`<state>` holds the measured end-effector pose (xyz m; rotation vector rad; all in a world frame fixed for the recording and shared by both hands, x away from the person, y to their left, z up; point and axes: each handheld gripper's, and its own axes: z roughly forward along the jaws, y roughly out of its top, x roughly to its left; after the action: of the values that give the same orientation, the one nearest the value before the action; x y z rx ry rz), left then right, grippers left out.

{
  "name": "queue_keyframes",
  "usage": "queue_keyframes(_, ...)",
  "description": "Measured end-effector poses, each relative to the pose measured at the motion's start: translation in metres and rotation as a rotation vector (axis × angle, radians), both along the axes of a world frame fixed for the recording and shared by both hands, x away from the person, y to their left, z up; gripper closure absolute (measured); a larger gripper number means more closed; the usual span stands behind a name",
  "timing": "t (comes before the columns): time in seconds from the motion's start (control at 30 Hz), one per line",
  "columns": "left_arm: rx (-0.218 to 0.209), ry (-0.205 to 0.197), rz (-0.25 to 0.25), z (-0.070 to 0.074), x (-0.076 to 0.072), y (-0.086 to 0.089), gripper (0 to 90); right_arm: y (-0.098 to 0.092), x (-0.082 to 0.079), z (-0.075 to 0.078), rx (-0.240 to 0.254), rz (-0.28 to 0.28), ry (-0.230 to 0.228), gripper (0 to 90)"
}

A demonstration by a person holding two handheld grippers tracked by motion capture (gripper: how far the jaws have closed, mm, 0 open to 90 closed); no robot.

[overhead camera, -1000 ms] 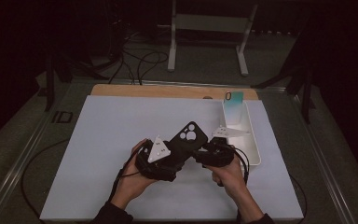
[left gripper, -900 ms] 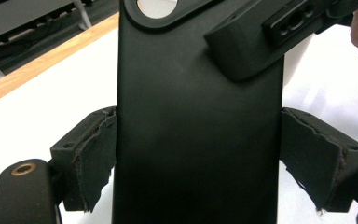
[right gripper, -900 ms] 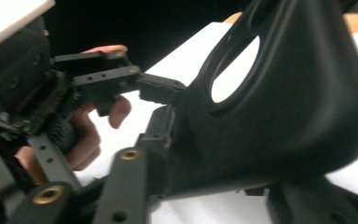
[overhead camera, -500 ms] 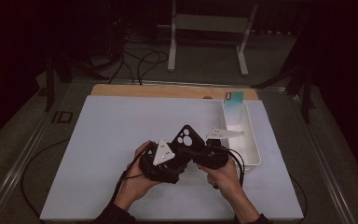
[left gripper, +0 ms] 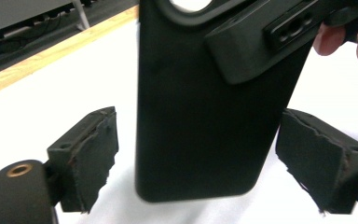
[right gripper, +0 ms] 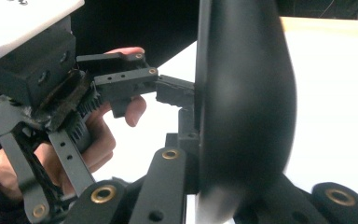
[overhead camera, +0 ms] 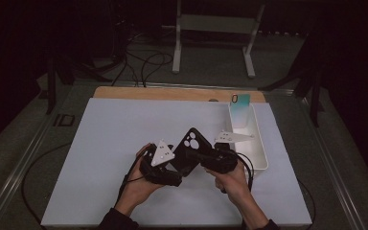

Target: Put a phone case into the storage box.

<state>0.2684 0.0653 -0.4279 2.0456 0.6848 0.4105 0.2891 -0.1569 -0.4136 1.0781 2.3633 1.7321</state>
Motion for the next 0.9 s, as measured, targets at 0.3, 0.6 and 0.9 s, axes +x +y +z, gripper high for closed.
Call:
queue_keyframes(0.3, -0.090, 0.096, -0.049, -0.005, 0.004, 0.014, 8.8, -0.008, -0.003, 0.007, -0.003, 0.037, -0.041, 86.7)
queue_keyframes(0.6, -0.081, 0.118, -0.109, -0.008, 0.003, 0.009, 6.9, -0.007, -0.008, 0.013, -0.007, 0.102, -0.073, 86.6)
queue_keyframes(0.9, -0.103, 0.130, -0.165, -0.008, 0.003, 0.008, 16.1, 0.000, -0.011, 0.016, -0.010, 0.206, -0.095, 86.4)
